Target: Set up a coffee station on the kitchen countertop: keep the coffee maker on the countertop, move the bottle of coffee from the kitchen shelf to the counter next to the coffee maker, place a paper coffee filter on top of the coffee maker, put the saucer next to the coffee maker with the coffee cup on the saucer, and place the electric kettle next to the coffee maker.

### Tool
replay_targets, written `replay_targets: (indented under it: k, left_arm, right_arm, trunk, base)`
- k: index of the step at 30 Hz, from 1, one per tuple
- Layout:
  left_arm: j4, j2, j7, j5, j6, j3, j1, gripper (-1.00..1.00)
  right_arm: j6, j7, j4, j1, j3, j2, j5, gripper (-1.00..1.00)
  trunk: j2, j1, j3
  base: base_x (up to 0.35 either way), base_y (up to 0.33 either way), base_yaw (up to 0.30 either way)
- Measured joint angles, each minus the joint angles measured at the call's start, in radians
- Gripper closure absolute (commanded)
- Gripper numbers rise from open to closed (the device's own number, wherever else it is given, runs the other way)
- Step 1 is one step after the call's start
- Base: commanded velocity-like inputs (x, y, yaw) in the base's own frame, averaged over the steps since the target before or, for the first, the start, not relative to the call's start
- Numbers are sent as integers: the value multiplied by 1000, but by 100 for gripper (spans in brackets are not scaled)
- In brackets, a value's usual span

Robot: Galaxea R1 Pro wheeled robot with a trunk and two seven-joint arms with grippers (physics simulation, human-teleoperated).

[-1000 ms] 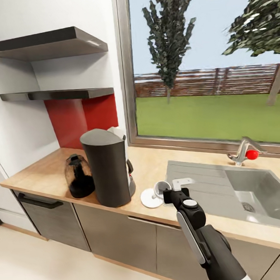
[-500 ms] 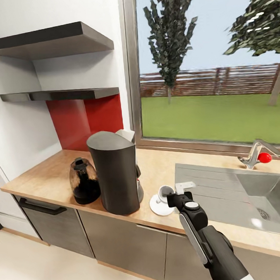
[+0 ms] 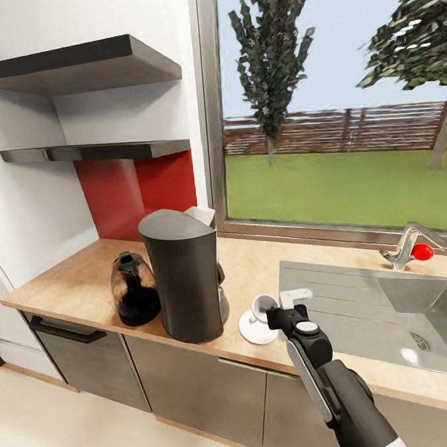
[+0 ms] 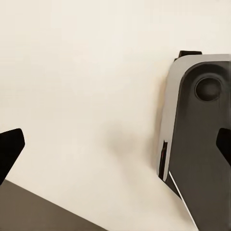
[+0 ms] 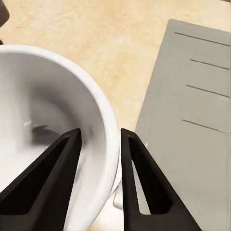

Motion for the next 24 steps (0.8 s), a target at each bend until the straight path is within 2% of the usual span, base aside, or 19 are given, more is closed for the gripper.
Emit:
replay_targets:
  k: [8, 17, 24]
  left_arm:
    - [0, 1, 0, 0, 0, 0, 0, -100]
    - [0, -1, 0, 0, 0, 2, 0, -100]
    - [0, -1, 0, 1, 0, 2, 0, -100]
  right_arm:
    - [0, 0, 17, 0, 2, -1, 0, 100]
    - [-1, -1, 76, 0, 3, 0, 0, 100]
    - [-1, -1, 84, 0, 3, 0, 1, 100]
  trunk:
    - [0, 0, 0]
    - [0, 0, 0]
    - [0, 0, 0]
  base:
    - [82, 60, 0]
    - [3, 3, 0]
    - [0, 0, 0]
